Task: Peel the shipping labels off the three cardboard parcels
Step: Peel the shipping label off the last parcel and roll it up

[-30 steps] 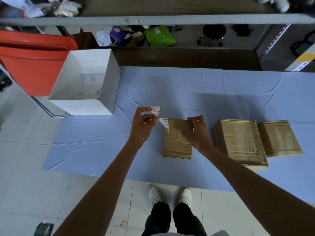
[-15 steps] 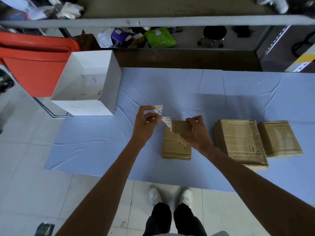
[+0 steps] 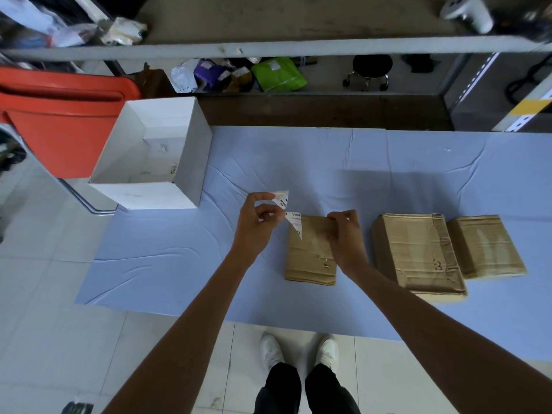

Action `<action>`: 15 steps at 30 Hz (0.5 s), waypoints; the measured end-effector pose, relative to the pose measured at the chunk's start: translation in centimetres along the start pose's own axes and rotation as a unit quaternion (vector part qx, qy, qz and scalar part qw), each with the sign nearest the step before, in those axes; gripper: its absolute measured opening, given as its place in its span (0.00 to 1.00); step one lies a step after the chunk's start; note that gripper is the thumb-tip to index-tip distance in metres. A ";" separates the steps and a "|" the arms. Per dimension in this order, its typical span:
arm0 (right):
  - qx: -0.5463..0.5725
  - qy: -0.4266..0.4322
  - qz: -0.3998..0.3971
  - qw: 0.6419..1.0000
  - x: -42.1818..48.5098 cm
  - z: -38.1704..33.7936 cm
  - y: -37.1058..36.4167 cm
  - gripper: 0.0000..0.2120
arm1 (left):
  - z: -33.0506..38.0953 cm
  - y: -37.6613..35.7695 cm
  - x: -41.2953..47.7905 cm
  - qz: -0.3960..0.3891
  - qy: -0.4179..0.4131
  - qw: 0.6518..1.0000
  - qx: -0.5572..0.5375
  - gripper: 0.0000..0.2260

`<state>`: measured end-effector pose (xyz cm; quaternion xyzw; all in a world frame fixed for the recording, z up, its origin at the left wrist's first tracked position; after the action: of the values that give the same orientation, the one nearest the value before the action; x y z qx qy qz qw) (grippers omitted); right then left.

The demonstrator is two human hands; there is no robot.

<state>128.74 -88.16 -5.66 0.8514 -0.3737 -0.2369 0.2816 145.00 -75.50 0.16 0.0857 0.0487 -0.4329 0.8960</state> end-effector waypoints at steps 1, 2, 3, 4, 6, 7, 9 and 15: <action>0.003 -0.004 0.011 1.000 0.1 0.0 0.3 0.12 | 0.0 -0.1 0.0 -0.001 0.002 1.000 0.000 0.16; 0.004 -0.007 0.020 1.000 0.2 0.1 0.5 0.11 | 0.0 -0.1 0.0 -0.002 0.005 1.000 -0.001 0.15; 0.003 -0.010 0.023 1.000 0.3 0.1 0.6 0.11 | -0.1 -0.1 0.1 -0.003 0.009 1.000 -0.002 0.15; 0.000 -0.014 0.024 1.000 0.4 0.2 0.8 0.11 | -0.1 -0.2 0.0 -0.004 0.013 1.000 -0.002 0.15; -0.005 -0.023 0.019 1.000 0.5 0.4 0.9 0.13 | -0.2 -0.3 0.0 -0.010 0.017 1.000 0.000 0.14; -0.007 -0.029 0.015 0.999 0.5 0.5 0.9 0.13 | -0.3 -0.4 0.0 -0.012 0.017 1.000 0.001 0.14; -0.014 -0.040 0.020 0.999 0.5 0.4 1.2 0.13 | -0.2 -0.5 0.0 -0.012 0.017 1.000 0.002 0.14; 0.230 -0.089 0.013 0.969 1.0 -1.9 1.3 0.12 | -0.6 -1.1 0.0 -0.015 0.034 0.999 0.009 0.14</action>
<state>129.88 -89.11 -3.65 0.8640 -0.4524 -0.2159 0.0467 144.10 -76.10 -0.52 0.1076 0.0760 -0.4432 0.8867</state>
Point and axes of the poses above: each hand's wrist, its own x-axis towards the middle knuckle, its own y-axis out of the back of the hand, z = x × y, the point moved 8 cm from there along x, towards the middle knuckle, and after that the axes turned 6 degrees about -z, right-handed, at the moved point
